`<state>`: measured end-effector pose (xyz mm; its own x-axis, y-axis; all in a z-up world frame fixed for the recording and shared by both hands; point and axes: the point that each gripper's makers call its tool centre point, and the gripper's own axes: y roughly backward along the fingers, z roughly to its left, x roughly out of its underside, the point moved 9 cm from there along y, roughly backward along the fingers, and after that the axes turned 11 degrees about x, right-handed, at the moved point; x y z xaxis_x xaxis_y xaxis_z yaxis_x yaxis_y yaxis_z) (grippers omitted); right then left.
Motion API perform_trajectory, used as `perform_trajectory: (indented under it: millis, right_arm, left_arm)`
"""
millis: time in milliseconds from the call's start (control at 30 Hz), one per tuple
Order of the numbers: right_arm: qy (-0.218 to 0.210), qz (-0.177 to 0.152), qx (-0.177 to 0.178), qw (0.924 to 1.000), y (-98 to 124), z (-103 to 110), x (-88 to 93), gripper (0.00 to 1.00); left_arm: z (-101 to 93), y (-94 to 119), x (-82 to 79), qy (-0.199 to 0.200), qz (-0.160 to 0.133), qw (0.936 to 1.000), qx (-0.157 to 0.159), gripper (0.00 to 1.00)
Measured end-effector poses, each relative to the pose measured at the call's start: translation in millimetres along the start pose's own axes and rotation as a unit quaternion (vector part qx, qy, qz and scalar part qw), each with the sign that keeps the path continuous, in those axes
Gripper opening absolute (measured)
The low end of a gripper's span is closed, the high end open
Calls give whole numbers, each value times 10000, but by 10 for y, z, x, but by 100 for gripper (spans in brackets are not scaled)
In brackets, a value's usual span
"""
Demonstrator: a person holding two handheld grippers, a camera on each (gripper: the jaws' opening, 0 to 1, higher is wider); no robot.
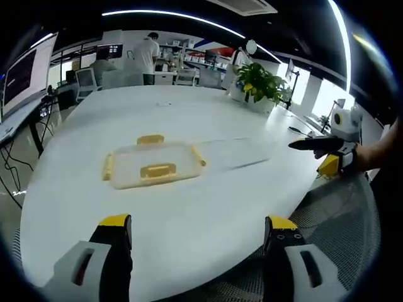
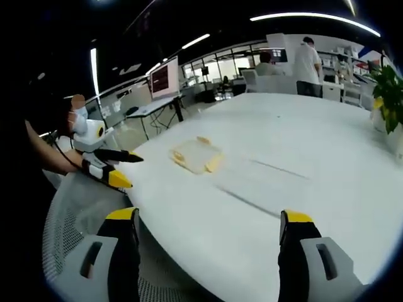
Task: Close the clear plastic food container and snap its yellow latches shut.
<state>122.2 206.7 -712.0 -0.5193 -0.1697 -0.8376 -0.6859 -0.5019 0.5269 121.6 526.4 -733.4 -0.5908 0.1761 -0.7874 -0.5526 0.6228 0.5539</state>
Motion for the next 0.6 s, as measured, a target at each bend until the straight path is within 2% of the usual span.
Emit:
perform_trajectory:
  millis: [300, 467, 600]
  right_arm:
    - [55, 54, -154, 9999, -7, 43, 13, 90]
    - [11, 7, -147, 9999, 3, 45, -9, 90]
    - [42, -13, -118, 9999, 3, 34, -13, 90]
  left_arm:
    - [26, 34, 0, 33, -122, 9999, -71, 84]
    - [31, 16, 34, 99, 36, 9999, -60, 84]
    - [7, 1, 18, 47, 14, 10000, 72, 83]
